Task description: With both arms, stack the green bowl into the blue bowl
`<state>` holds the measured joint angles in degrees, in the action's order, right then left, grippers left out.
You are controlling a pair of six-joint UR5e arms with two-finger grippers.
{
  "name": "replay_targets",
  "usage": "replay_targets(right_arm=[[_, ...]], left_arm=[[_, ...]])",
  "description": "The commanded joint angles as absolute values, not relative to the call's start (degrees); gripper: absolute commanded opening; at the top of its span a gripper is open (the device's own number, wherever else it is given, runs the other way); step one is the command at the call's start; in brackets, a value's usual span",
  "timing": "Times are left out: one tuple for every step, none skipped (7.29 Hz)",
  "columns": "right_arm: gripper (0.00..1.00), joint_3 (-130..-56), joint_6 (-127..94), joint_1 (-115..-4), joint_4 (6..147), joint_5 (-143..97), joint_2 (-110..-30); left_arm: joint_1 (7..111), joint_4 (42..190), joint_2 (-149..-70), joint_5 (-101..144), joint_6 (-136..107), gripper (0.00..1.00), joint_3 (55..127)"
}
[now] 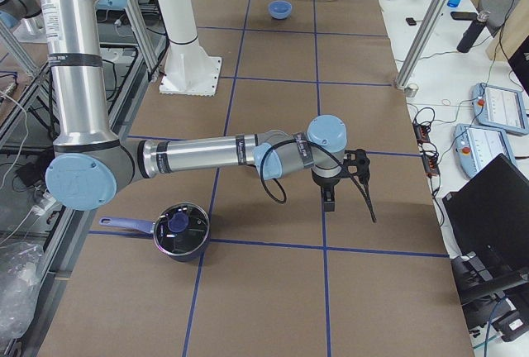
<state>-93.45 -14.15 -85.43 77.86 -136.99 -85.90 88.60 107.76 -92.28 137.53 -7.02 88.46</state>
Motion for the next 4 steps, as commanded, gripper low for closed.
replay_targets(right_arm=[[1.00, -93.08, -14.06, -85.43, 77.70, -137.46, -85.78], [1.00, -93.86, -14.24, -85.26, 77.09, -136.94, -85.78], [1.00, -94.13, -13.72, -84.91, 76.99, -136.93, -84.74], [1.00, -94.22, -14.15, -84.82, 76.99, -137.54, -84.81]], left_arm=[[88.59, 107.93, -92.29, 137.46, -6.51, 0.99, 88.51], [88.59, 108.36, -92.20, 137.81, -6.42, 0.99, 88.85], [88.51, 110.89, -91.50, 138.33, -6.59, 0.99, 88.68], [88.42, 114.66, -90.71, 138.43, -6.77, 0.99, 88.94]])
